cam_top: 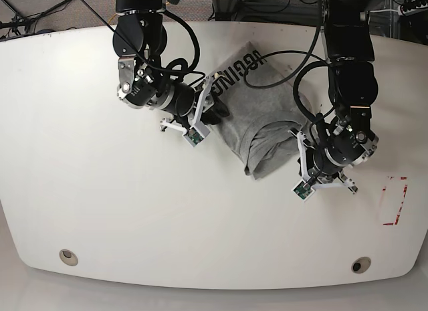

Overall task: Fold the T-shirt properly
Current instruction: 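Grasp the bundle with both grippers and rotate it on the table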

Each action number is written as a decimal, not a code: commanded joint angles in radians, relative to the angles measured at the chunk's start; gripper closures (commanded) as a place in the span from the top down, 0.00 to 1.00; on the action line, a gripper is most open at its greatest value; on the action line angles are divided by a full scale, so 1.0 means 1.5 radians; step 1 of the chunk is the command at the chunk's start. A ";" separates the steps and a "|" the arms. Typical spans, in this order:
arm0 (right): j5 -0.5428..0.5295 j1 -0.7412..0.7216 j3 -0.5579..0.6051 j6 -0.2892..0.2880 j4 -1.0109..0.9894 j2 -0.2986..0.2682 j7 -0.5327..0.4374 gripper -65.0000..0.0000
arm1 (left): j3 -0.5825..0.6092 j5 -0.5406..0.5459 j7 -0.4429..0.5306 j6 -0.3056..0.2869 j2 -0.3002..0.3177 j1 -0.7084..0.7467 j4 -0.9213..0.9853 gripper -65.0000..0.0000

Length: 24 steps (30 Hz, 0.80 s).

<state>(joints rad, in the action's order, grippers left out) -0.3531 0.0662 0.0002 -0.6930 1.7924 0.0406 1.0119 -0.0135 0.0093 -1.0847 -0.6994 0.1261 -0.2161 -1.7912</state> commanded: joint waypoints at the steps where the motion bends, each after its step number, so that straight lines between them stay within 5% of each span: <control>1: -0.010 -0.024 -0.005 -0.003 0.021 -0.026 0.001 0.20 | -0.001 0.003 -0.026 0.001 0.001 0.020 -0.067 0.06; 10: -0.008 -0.030 -0.003 -0.003 -0.012 -0.099 -0.003 0.20 | -0.001 0.005 -0.030 0.001 -0.017 0.200 -0.119 0.06; 17: -0.008 -0.018 -0.002 -0.003 -0.066 -0.099 -0.013 0.20 | -0.001 -0.001 0.078 0.001 -0.013 0.255 -0.088 0.06; 24: -0.008 0.007 0.083 -0.003 -0.063 -0.077 -0.020 0.20 | -0.032 -0.001 0.080 0.001 0.021 0.184 -0.039 0.06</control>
<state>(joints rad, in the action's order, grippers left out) -0.3363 0.0875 0.0917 -0.6876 1.6749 -0.0933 1.0050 -0.0444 0.0029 -0.9791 -0.7040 0.1513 0.0887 -1.8557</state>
